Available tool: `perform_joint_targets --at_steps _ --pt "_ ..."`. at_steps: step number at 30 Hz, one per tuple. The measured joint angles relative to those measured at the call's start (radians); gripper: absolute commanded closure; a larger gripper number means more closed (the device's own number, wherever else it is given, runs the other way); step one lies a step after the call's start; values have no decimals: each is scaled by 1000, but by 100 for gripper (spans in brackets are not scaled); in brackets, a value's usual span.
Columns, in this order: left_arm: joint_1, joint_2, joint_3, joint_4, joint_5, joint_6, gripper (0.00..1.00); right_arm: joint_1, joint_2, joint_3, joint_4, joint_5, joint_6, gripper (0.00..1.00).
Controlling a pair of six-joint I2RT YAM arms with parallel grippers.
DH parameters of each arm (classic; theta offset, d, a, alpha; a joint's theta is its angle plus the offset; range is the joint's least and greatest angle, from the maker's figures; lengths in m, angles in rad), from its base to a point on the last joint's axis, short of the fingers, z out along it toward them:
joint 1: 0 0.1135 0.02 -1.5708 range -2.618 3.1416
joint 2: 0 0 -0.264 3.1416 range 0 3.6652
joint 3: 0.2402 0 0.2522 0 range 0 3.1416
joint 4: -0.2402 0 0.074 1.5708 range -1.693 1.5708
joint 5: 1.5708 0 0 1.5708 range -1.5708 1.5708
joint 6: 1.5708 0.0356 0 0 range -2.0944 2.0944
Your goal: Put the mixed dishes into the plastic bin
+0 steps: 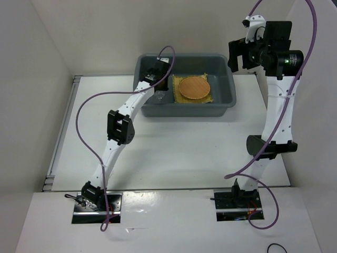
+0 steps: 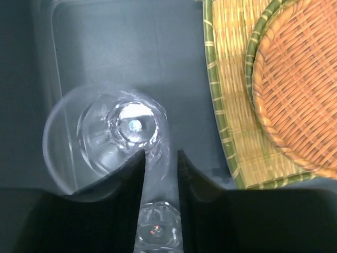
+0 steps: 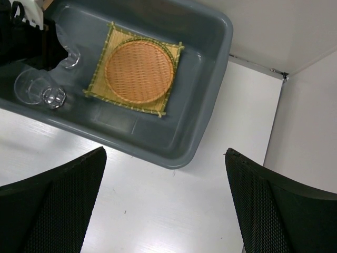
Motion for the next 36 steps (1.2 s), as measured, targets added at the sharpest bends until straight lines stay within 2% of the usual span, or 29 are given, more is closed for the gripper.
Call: perform_joint_targets --at_steps 3,4,6,8,14,16,19,21,24,28,33,36 --pt "0 2 5 0 -2 2 51 0 7 5 0 0 0 2" --pt "0 5 14 0 -5 2 34 0 7 6 1 0 0 2" --pt "0 9 46 -6 -20 8 13 0 7 11 1 0 0 2" --pt "0 14 100 -13 -49 23 0 0 7 16 0 0 0 2" --pt "-8 -29 351 -25 -176 55 0 0 11 37 1 21 16 2" --pt "-13 -97 375 -41 -215 47 0 0 13 53 2 50 40 2" --pt "-43 -243 371 -112 -347 -11 0 0 13 70 2 89 70 2" --pt "-82 -383 245 -157 -444 -64 0 0 8 71 1 100 80 2" --pt "-177 -573 -27 -213 -582 -159 0 0 -5 71 1 92 83 2" --pt "-289 -655 -366 -379 -674 -330 0 0 -47 55 1 66 82 2" --pt "-273 -710 -812 -405 -611 -381 0 0 -97 26 0 11 78 2" --pt "-196 -885 -1016 -344 -514 -373 0 0 -106 9 1 -24 63 2"
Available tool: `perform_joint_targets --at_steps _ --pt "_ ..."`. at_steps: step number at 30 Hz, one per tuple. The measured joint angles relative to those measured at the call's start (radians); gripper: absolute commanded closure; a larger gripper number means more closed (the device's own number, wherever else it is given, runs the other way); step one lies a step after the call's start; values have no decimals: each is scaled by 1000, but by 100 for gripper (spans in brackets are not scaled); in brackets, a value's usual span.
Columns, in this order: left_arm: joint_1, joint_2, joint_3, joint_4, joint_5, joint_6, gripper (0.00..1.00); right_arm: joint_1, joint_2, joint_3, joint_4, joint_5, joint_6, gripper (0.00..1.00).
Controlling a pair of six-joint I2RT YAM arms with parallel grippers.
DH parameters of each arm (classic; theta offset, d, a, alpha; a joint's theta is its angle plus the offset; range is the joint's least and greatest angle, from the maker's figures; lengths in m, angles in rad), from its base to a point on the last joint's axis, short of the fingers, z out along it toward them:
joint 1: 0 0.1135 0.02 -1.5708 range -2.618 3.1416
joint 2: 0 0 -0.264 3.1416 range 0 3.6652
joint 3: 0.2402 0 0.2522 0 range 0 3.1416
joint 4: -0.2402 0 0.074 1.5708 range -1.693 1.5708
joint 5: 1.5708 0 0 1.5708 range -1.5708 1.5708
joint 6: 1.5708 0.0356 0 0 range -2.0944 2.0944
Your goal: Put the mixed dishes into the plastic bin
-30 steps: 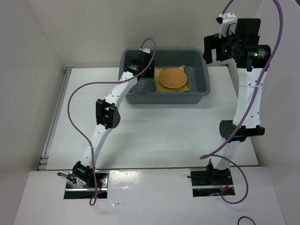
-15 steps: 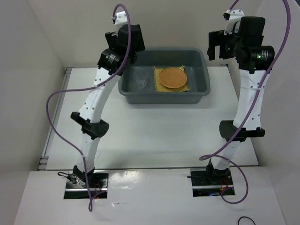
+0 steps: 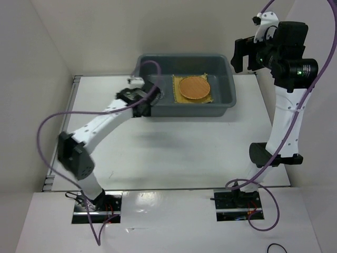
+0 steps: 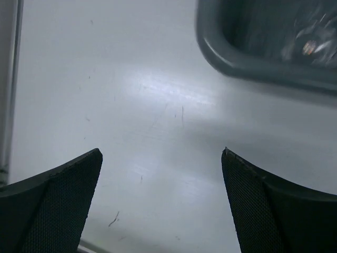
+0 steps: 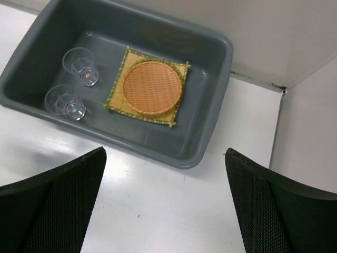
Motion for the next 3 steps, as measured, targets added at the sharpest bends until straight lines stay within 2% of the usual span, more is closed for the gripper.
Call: perform_joint_targets --at_steps 3 --pt "92 -263 -104 137 66 26 0 0 3 -15 -3 -18 -10 2"
